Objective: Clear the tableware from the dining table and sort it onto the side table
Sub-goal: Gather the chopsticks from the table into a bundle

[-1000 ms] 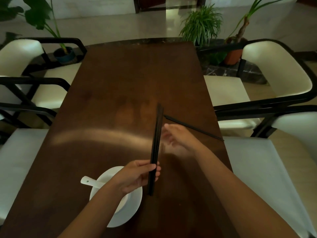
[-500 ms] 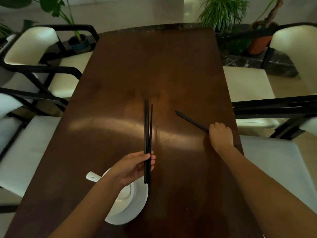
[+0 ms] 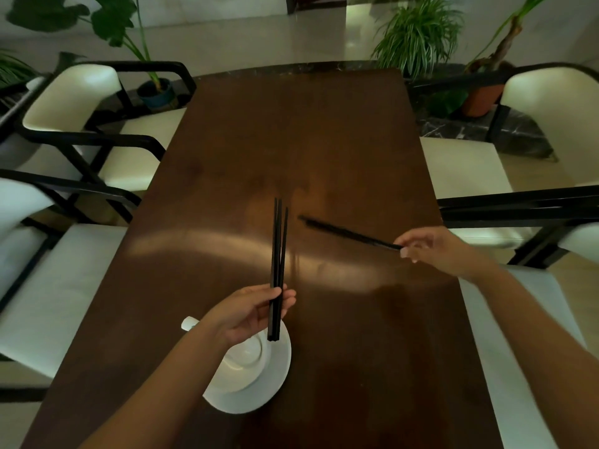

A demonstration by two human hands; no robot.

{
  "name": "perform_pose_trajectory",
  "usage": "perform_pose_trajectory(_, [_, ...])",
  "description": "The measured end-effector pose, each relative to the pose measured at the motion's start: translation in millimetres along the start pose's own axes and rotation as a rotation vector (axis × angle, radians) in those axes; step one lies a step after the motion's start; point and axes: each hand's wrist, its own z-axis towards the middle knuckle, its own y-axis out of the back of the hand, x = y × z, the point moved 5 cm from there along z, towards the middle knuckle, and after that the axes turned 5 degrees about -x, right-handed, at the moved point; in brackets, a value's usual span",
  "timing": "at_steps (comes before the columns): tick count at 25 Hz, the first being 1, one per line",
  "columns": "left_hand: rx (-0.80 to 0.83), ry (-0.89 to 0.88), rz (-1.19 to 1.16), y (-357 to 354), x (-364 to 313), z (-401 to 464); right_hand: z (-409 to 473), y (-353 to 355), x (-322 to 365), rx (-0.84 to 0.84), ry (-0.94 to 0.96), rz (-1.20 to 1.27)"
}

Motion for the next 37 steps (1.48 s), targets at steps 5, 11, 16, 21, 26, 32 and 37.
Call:
perform_pose_trajectory(5, [0.196,0.0,0.204,-15.6,-6.6,-23.2,-30.7,-14.8,113.3,0.47,0.356,-0.262])
perform_pose_trajectory(11, [0.392,-0.063,0.475,-31.9,-2.3,-51.8,-19.5,-53.5,149.5,0.443,0.427,-0.458])
perform_pose_trajectory(16, [0.317,-0.115,0.405,-27.2,11.9,-60.6,-16.3,-63.4,147.3,0.38,0.401,-0.436])
perform_pose_trajectory(21, [0.263,-0.165,0.205,-26.9,24.8,-58.9,-15.1,-70.2,141.7,0.3,0.427,-0.416])
perform_pose_trajectory(26, [0.237,-0.221,0.14,-28.6,22.6,-57.7,-20.4,-72.6,138.5,0.239,0.422,-0.407])
perform_pose_trajectory(32, [0.248,-0.256,-0.019,-32.4,18.2,-56.9,-37.3,-78.6,110.0,-0.424,-0.06,0.27])
perform_pose_trajectory(37, [0.304,-0.18,0.02,-39.0,22.9,-58.0,-33.3,-139.0,117.5,0.009,-0.263,0.95])
